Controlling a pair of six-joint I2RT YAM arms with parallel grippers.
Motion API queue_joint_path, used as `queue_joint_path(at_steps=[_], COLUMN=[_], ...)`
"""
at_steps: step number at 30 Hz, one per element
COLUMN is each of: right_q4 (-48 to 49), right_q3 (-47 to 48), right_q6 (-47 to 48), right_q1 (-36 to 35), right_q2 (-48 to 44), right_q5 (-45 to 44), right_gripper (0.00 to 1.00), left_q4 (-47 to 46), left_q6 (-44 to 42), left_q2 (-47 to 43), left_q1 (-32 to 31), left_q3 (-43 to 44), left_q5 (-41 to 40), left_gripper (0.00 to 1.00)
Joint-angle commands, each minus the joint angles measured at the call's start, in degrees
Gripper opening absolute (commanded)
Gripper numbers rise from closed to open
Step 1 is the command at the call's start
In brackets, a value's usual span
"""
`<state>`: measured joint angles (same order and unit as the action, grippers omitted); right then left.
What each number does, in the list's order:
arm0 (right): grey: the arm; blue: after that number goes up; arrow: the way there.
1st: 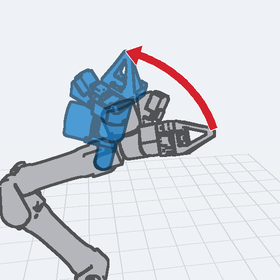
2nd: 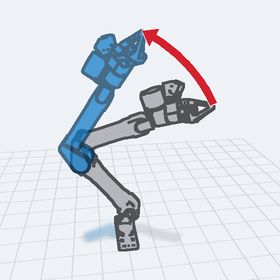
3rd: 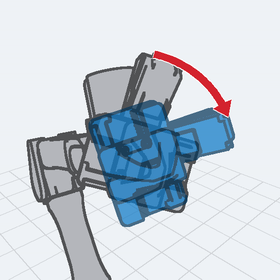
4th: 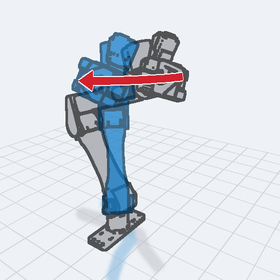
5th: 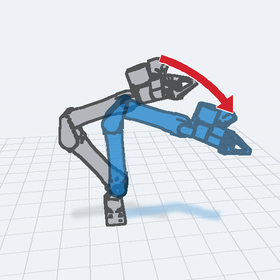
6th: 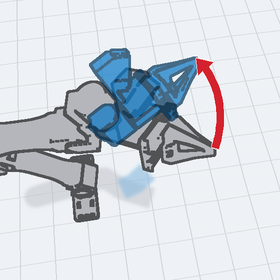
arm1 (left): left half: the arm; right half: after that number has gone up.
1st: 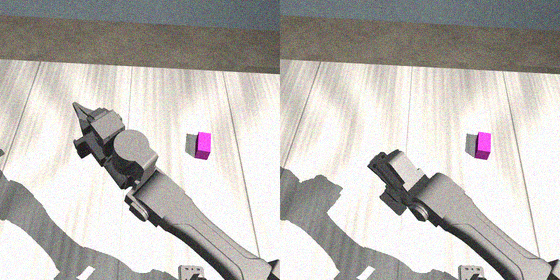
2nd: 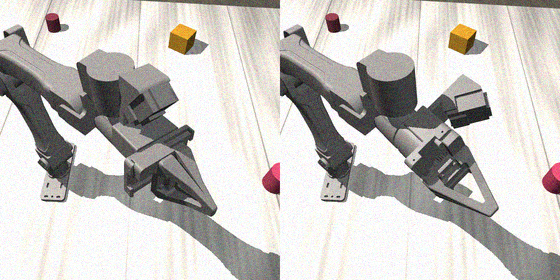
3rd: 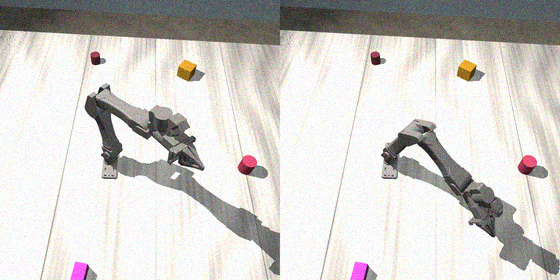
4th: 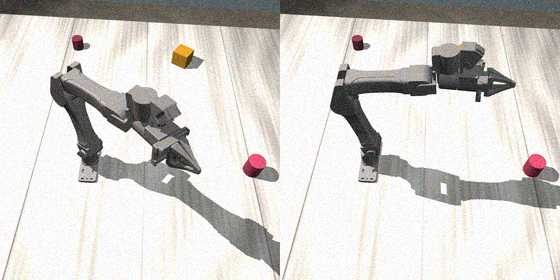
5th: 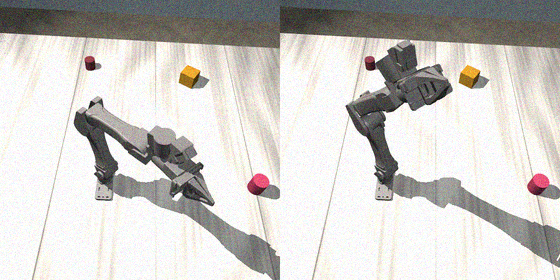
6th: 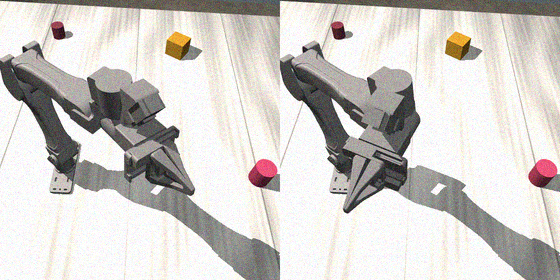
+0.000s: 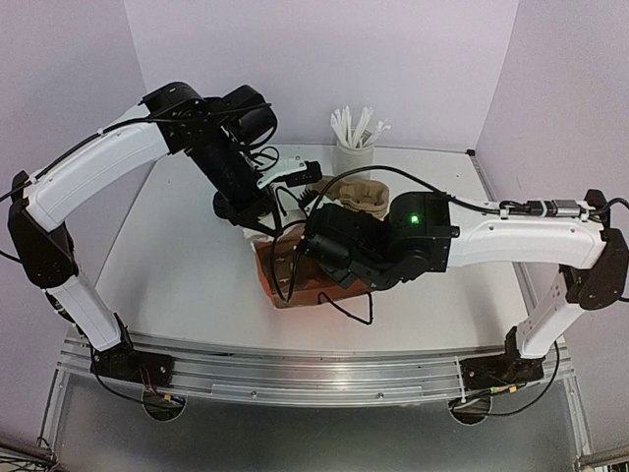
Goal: Pack the takeout coffee
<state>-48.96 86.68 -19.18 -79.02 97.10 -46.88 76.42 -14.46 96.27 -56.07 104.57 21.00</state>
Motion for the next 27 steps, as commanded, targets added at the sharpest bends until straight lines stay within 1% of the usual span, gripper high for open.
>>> queue_joint_path(at_steps=[1,6,10,18,20,24,27], right_q4=[6.2,10.1,13.2,13.5,13.5,13.6,13.7], right_q3=[-2.6,-4.5,-6.8,-10.6,-11.4,-11.8,-9.7], right_q6=[-2.0,-1.1,-1.1,1.9,1.9,1.6,2.5], right_q1=[-0.1,-0.1,-0.1,-0.9,-1.0,-0.9,-0.9], right_q2=[-0.3,1.0,0.6,-2.4,-3.6,-3.4,-0.9], right_q5=[-5.0,-4.5,-0.3,4.2,4.1,1.5,3.4], right_gripper=[0.28,0.28,0.27,0.26,0.26,0.25,0.25], left_q4=[3.7,2.5,0.8,-0.6,-0.4,0.1,-0.4], left_q6=[0.7,1.6,3.5,5.9,5.2,3.5,4.3], left_q2=[-2.4,-2.5,-2.4,-2.2,-2.5,-3.2,-3.5], left_q1=[0.0,1.0,3.2,4.7,4.7,4.6,4.7], left_q3=[-1.0,-1.9,-2.6,-1.3,-1.2,-2.5,-3.8], left_q5=[4.2,4.1,2.3,-5.5,-3.9,3.9,4.2], left_gripper=[0.0,0.0,0.0,0.0,0.0,0.0,0.0])
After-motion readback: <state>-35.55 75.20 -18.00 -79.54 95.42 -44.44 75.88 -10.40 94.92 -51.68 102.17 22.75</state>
